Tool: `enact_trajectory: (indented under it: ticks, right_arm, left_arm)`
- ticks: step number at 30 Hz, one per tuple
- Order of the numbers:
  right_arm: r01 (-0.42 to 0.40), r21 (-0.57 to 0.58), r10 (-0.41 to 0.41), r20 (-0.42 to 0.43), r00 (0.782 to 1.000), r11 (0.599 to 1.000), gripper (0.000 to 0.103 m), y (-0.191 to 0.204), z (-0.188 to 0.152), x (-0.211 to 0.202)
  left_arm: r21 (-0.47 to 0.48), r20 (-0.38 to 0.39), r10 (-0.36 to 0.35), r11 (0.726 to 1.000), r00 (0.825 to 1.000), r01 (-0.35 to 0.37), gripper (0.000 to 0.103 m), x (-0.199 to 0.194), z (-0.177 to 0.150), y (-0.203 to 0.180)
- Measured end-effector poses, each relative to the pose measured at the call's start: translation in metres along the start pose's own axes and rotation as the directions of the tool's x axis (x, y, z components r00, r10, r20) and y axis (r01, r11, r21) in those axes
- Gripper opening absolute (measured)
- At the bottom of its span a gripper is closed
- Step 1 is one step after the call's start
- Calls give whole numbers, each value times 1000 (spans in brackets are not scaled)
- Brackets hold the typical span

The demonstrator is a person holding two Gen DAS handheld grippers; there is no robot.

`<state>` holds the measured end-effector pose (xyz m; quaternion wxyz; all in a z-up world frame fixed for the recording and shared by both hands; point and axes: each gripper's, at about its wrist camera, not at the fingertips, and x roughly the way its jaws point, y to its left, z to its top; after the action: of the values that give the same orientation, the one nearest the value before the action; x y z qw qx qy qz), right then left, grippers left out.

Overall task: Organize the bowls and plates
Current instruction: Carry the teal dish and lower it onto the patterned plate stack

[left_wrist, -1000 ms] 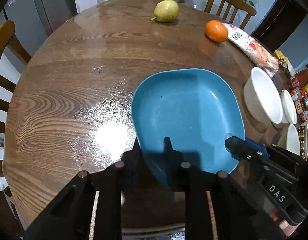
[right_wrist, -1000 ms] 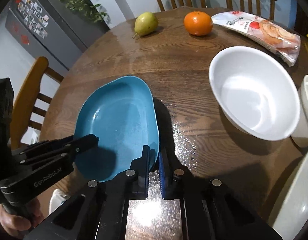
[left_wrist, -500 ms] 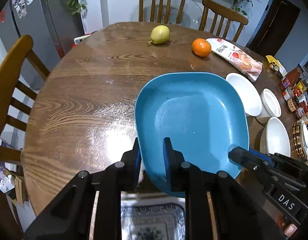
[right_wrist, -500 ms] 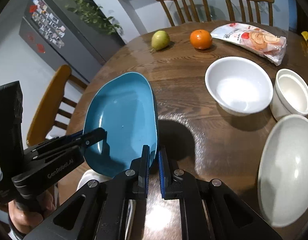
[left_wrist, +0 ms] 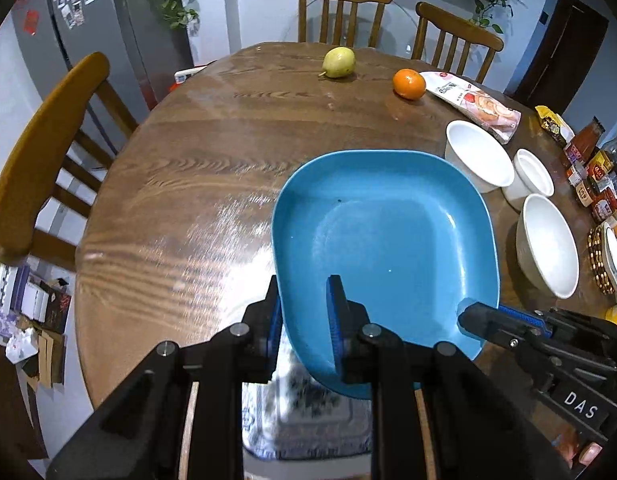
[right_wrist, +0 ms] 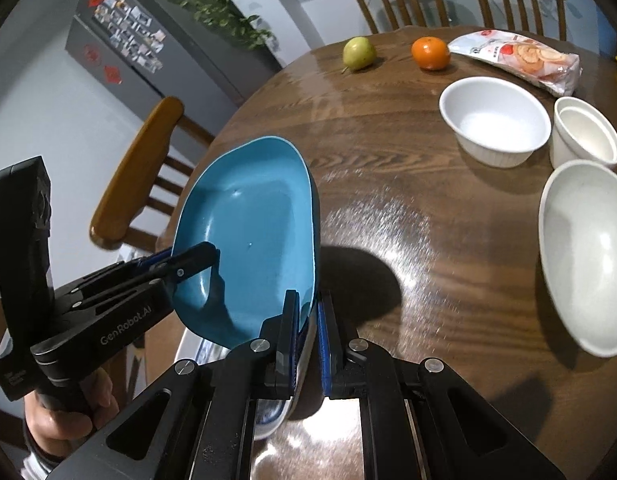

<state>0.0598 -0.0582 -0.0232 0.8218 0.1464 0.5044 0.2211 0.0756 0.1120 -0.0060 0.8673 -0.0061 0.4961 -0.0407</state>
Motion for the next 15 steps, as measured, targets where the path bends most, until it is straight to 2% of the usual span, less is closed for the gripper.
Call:
enact_trajectory:
  ticks: [15]
  right_arm:
    - [-56, -49, 51, -97, 994, 997, 11, 24, -44, 6]
  left_arm:
    - [-47, -26, 69, 996, 997, -71, 19, -15, -46, 11]
